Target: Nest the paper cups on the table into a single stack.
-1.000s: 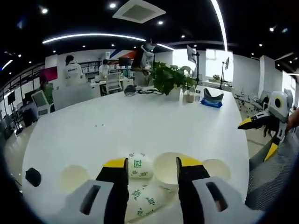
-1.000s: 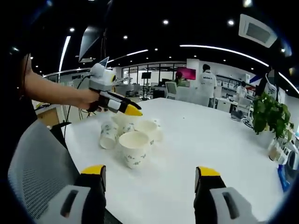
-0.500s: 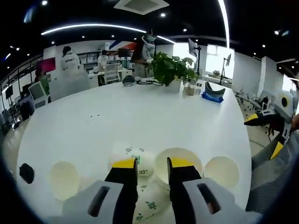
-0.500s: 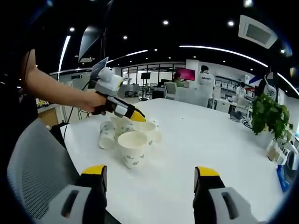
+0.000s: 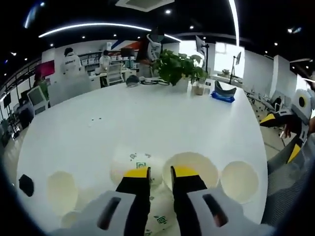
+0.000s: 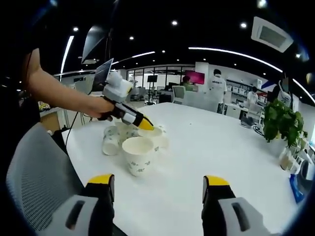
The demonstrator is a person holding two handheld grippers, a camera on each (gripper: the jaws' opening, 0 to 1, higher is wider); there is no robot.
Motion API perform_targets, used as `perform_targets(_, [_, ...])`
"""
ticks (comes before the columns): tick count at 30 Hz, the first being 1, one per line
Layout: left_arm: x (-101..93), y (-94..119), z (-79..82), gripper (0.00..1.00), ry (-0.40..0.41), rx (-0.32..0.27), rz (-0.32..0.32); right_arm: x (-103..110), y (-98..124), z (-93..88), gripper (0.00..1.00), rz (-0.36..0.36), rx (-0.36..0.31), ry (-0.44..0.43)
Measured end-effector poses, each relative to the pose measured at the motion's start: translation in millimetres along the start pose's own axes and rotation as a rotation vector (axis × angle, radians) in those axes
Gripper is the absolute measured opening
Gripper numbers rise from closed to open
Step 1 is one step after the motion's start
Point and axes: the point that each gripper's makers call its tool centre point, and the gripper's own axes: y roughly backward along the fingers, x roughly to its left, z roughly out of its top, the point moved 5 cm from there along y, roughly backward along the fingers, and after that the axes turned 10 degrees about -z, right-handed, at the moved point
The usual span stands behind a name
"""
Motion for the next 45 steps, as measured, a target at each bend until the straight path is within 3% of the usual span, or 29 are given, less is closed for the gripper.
perform_targets(10, [-0.8, -6, -4.0, 0.03, -0.001, 0.018, -0.011, -2, 1, 0.9, 0.71, -0.016, -0.006, 0.004])
perform_targets(19, [-4.5, -4, -0.7, 0.01, 0.006, 0.005, -0.016, 0, 0, -0.9, 0.70, -0.001, 0.004, 0.009])
perform_targets(25, [-8.1, 2, 6.3, 0.00, 0.033, -0.034, -0.009, 6, -1, -1.3, 0.70, 0.018, 0.015, 0.050])
perform_targets(39, [-3.5, 21, 24.1, 0.00, 0.082, -0.098, 0.009, 7, 0, 0.9, 0.70, 0.024, 0.007, 0.032])
perform_targets(45, [-13.1, 33, 41.9, 0.00, 0.113, -0.129, -0.009, 8, 0, 1.1, 0.70, 0.030, 0.008, 0.030])
